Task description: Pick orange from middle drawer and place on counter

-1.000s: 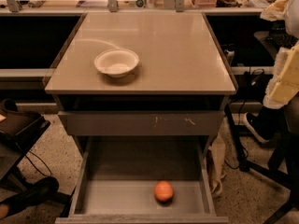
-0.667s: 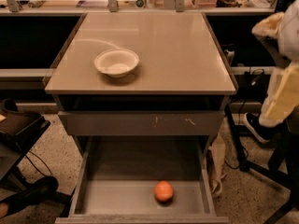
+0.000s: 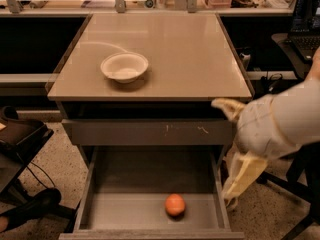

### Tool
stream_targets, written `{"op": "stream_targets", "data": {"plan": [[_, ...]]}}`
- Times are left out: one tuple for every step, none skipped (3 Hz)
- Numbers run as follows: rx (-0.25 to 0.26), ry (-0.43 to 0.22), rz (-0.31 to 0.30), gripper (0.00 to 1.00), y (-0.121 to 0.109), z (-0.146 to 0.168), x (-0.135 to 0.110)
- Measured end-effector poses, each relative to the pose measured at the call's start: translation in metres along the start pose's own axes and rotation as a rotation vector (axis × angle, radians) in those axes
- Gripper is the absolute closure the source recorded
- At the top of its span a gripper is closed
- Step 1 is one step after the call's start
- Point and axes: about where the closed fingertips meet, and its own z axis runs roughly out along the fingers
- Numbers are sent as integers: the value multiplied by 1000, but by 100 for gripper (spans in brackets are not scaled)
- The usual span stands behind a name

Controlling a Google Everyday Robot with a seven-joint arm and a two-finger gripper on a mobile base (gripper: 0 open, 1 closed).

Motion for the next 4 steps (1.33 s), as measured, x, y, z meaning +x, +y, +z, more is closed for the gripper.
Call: {"op": "stream_targets", "data": {"plan": [[-102,-215,21,0,47,114,-3],[-262,-262,60,0,112,232,13],[-328,-287,77,0,143,278,12],[-270,-256,134,0,135,283,20]]}}
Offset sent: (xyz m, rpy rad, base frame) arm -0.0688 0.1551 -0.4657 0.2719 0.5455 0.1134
